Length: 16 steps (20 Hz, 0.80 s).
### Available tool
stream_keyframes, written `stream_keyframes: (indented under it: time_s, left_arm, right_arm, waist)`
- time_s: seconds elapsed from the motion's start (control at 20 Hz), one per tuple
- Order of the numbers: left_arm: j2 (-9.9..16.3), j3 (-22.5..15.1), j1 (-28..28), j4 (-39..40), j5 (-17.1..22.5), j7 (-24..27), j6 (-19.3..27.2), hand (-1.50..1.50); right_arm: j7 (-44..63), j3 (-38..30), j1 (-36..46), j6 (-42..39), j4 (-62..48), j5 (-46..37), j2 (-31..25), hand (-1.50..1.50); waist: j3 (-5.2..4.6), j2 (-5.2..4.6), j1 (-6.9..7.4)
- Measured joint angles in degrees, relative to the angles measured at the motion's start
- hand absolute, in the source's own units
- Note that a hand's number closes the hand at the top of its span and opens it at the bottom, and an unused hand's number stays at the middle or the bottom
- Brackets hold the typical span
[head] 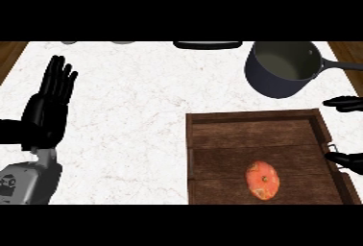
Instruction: Pick the squash from the tray and place it in the pot
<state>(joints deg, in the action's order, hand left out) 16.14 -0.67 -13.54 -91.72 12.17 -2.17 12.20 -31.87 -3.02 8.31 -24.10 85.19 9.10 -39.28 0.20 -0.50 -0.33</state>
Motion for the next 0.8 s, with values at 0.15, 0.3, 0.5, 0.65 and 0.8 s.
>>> stream_keyframes:
  time_s: [0.15,0.3,0.5,0.65,0.8]
  left_arm:
    - [-0.3,0.4,0.3,1.3,0.5,1.0,-1.0,0.0]
    - [-0.4,0.7,-0.4,2.6,0.3,1.3,-1.2,0.0]
    - [-0.2,1.3,-0.6,2.9,0.5,1.0,-1.8,0.0]
    - [-0.2,1.6,-1.2,3.2,0.2,0.9,-1.7,0.0]
    - [-0.2,1.8,-0.4,2.6,0.1,0.5,-2.1,0.0]
  right_arm:
    - [-9.6,-1.1,-1.4,-1.4,-3.3,-4.4,-3.3,-1.5]
    - [-14.3,-0.8,-2.8,1.3,-4.9,-9.9,-6.2,-1.5]
    - [-13.9,1.7,-3.7,2.8,-2.1,-15.7,-10.3,-1.5]
    - [-12.9,4.1,-4.8,3.3,1.1,-20.2,-12.8,-1.5]
    - [-9.8,5.3,-6.5,2.8,6.6,-22.7,-13.5,-1.5]
  waist:
    - [-0.03,0.11,0.16]
    - [-0.07,0.23,0.2]
    - [-0.15,0.41,0.23]
    - [-0.2,0.5,0.12]
    - [-0.21,0.59,0.02]
